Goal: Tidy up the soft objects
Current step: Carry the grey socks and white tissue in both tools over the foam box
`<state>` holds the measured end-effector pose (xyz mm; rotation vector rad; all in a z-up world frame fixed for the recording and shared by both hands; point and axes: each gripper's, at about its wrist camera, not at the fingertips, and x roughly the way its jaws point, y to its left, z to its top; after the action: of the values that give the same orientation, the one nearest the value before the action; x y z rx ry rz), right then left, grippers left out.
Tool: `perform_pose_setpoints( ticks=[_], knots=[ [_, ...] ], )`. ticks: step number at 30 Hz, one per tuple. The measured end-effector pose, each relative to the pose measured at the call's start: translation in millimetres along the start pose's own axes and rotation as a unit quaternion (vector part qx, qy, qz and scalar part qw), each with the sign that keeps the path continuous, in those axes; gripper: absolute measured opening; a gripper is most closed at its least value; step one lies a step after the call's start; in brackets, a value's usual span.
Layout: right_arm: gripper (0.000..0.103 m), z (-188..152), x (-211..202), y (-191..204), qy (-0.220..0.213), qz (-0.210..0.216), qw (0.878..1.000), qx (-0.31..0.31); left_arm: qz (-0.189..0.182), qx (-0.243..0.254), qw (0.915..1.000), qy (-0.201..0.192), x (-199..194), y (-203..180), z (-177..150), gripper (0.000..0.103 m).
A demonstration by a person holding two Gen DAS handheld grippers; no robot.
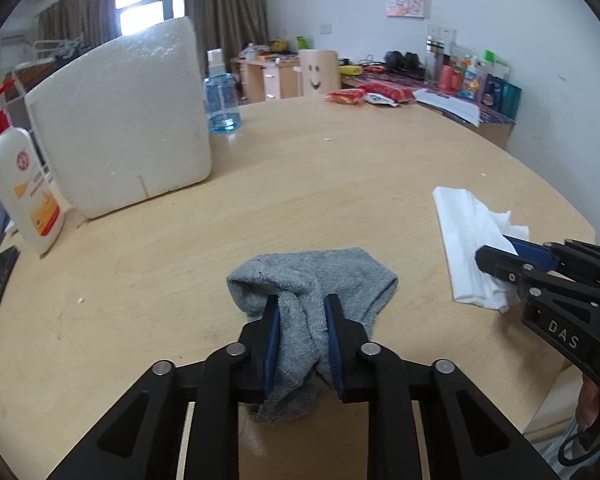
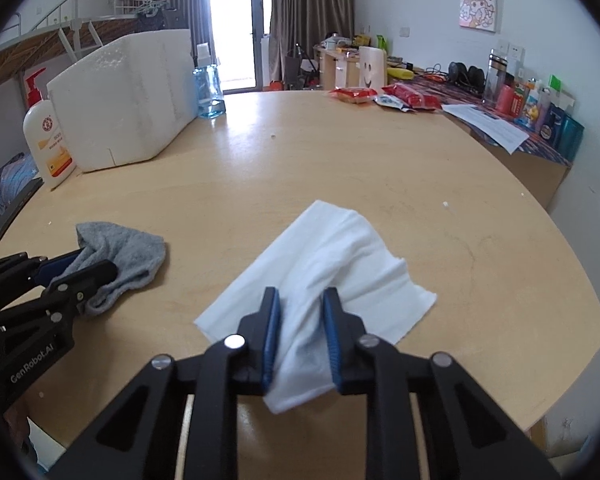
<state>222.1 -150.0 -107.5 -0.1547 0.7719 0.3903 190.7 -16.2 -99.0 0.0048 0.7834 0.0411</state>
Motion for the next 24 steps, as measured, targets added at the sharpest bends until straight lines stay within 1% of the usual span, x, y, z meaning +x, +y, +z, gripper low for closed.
perform_pose_setpoints(
  ticks=[3,6,9,10,11,12,14,17,21,24],
  knots=[
    [0.025,-1,-1,0,-0.001,0.004,1.0,0.007,-0.004,0.01,0.9999,-0.001,0,-1,0,0.022],
    [0.025,-1,-2,0,-0.001,0.011,1.0,0.009,-0.004,0.003,1.0,-0.004,-1,1,-1,0.022],
    [0.025,-1,-2,-1,-0.002,0.016,1.0,0.012,-0.01,0.004,0.9999,-0.005,-1,0,0,0.017],
    [0.024,-1,-2,-2,-0.002,0.018,1.0,0.012,-0.008,0.009,0.9999,-0.007,-2,-2,0,0.016],
    [0.02,-1,-2,-2,-0.004,0.021,1.0,0.011,-0.006,0.014,0.9998,-0.01,-3,-3,-1,0.015],
    [0.017,-1,-2,-2,-0.006,0.026,1.0,0.011,-0.008,0.023,0.9996,-0.016,-5,-6,-1,0.015],
    [0.013,-2,-1,-3,-0.009,0.04,0.999,0.012,-0.008,0.03,0.9993,-0.023,-8,-8,0,0.014],
    [0.013,-1,-4,-3,-0.017,0.052,0.998,0.012,-0.023,0.027,0.9989,-0.03,-13,-8,1,0.014],
    [0.013,3,-15,1,-0.035,0.059,0.998,0.006,-0.019,0.037,0.9975,-0.057,-28,-10,6,0.014],
    [0.013,8,-29,3,-0.054,0.069,0.996,0.002,-0.022,0.031,0.9966,-0.073,-41,-6,11,0.014]
  ],
)
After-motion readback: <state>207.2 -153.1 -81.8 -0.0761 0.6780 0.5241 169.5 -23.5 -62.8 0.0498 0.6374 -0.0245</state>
